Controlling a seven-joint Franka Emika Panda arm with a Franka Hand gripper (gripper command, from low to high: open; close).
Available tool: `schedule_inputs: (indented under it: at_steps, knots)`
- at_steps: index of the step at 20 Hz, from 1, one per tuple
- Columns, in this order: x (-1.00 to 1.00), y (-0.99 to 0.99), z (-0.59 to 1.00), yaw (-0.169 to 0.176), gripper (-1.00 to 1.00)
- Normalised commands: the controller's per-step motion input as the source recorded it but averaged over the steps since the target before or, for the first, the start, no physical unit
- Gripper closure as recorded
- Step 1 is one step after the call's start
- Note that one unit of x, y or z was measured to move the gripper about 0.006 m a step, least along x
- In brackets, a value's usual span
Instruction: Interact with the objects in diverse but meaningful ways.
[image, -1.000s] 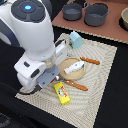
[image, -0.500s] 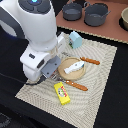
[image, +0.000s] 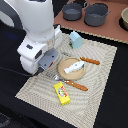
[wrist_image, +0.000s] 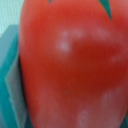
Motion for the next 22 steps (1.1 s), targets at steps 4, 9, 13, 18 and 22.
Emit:
schedule_inputs:
  at_steps: [4,9,13,18,22]
  knots:
    - [0.0,0.41,-0.12,0.0,1.0]
    - [-0.04,0.31,-0.1,0.012,1.0]
    - [-0.19,0.2,-0.13,0.039,1.0]
    - [-0.39,0.15,-0.18,0.07,-1.0]
    - [-0.33,0.18,-0.11,0.07,-1.0]
